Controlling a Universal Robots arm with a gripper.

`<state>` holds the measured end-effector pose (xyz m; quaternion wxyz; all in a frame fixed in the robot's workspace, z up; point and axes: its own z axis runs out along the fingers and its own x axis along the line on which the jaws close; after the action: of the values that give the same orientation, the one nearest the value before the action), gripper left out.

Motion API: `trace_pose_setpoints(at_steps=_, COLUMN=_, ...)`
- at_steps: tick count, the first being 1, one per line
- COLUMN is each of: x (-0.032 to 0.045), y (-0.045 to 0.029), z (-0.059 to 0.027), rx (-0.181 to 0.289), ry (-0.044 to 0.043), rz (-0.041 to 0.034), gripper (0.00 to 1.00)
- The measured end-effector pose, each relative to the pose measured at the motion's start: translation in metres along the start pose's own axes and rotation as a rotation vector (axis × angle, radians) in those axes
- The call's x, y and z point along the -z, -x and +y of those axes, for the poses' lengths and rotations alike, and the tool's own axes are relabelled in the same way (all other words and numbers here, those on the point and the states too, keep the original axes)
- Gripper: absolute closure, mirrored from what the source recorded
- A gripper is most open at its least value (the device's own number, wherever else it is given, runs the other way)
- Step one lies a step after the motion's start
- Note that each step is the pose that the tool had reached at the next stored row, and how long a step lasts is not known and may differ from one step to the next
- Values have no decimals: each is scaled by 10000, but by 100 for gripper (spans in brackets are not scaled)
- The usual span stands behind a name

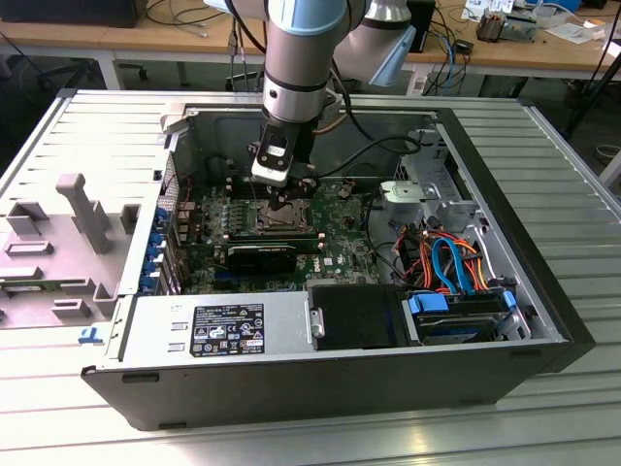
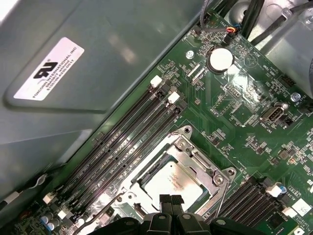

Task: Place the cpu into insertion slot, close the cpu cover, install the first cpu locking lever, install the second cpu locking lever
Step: 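Install the first cpu locking lever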

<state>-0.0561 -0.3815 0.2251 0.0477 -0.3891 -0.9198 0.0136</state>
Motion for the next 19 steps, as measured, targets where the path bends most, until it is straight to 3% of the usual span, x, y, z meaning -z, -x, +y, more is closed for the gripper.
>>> trace_pose_setpoints(at_steps=19, x=0, y=0, z=0, rx=597, ry=-46, rz=-37, gripper=89)
